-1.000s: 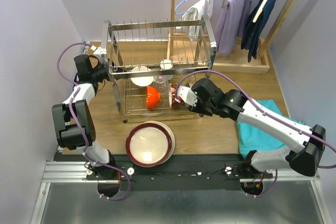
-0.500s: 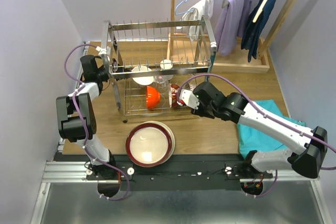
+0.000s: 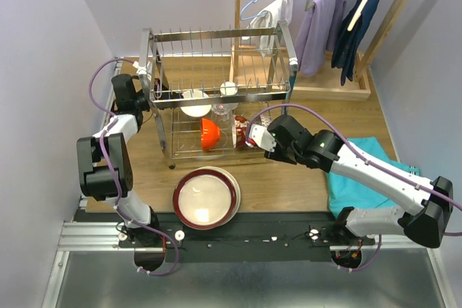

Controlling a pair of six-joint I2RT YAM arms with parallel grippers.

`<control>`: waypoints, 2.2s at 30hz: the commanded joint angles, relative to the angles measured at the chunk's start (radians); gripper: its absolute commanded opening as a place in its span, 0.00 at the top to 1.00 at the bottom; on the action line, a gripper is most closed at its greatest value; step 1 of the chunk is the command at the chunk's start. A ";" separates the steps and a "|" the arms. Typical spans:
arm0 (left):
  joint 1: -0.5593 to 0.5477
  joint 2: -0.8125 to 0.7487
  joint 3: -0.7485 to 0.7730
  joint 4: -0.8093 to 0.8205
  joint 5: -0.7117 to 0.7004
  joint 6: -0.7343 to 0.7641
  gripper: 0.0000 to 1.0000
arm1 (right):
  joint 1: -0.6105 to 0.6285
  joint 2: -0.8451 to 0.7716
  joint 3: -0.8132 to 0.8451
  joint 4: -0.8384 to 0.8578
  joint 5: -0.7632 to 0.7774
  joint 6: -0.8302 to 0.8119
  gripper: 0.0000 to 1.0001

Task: Load the mixed dishes into the dish rack
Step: Grab a bowl with the left arm

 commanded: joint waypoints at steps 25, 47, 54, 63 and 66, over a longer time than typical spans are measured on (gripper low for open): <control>-0.029 0.058 0.073 -0.433 -0.220 0.240 1.00 | 0.005 -0.022 -0.033 0.045 0.020 -0.018 0.42; -0.009 -0.063 -0.037 -0.100 -0.030 0.325 0.39 | 0.007 0.043 0.005 0.039 0.022 -0.017 0.42; -0.005 -0.075 -0.014 -0.183 0.143 0.511 0.35 | 0.007 0.084 0.044 0.018 0.016 -0.004 0.42; -0.009 -0.063 0.093 -0.635 0.192 1.170 0.31 | 0.007 0.130 0.070 0.013 0.009 0.009 0.42; -0.007 -0.037 0.124 -0.737 0.217 1.316 0.30 | 0.005 0.150 0.082 0.010 0.006 0.014 0.42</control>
